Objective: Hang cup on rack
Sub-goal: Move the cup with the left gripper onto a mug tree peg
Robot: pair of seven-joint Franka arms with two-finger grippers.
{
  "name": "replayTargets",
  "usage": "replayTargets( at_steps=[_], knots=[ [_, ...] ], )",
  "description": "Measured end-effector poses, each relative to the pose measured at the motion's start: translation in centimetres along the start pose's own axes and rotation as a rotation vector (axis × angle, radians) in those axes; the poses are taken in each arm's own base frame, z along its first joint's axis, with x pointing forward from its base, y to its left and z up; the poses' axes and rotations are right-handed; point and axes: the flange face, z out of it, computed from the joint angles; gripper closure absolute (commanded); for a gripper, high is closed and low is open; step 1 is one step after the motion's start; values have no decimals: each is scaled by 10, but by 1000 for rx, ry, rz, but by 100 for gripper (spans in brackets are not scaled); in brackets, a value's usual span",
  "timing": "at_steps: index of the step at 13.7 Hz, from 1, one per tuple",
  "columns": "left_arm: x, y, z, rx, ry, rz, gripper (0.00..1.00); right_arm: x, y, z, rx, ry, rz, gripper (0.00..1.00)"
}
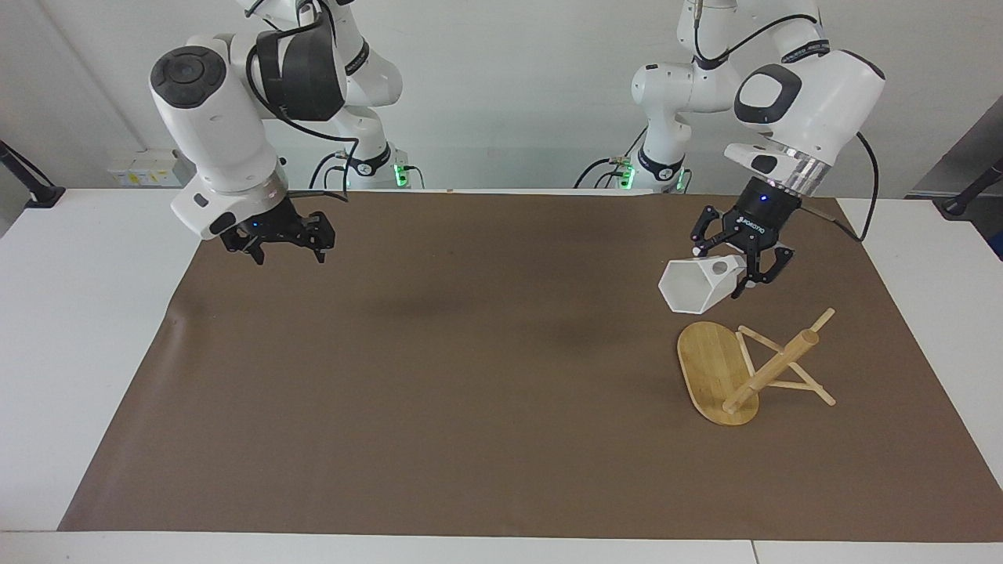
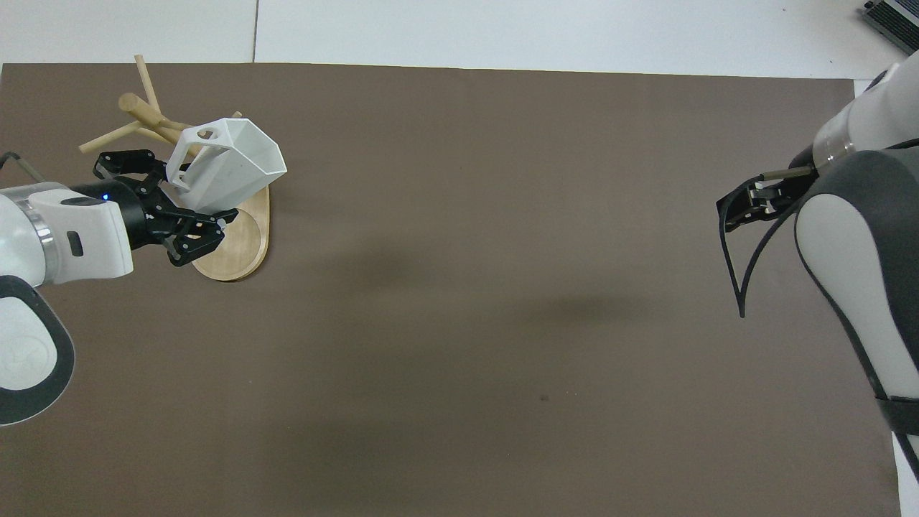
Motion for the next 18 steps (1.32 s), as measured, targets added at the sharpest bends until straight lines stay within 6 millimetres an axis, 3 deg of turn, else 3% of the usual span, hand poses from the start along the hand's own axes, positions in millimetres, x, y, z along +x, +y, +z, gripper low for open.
replayTargets(
  at_steps=[2, 5, 8, 15, 18],
  knots=[
    [-2, 1, 3, 28, -3, -14, 100, -8, 16, -8, 0, 2, 29, 0],
    [-16, 7, 23, 80, 3, -56, 100, -20, 39, -18, 1, -6, 73, 0],
    [-20, 10, 43, 114, 9, -81, 100, -30, 53, -14, 17, -36, 113, 0],
    [-26, 9, 65, 116, 3, -247, 100, -55, 48, 5, 23, -64, 121, 0],
    [-29, 7, 73, 119, 1, -318, 100, -65, 54, 13, 53, -39, 147, 0]
  ],
)
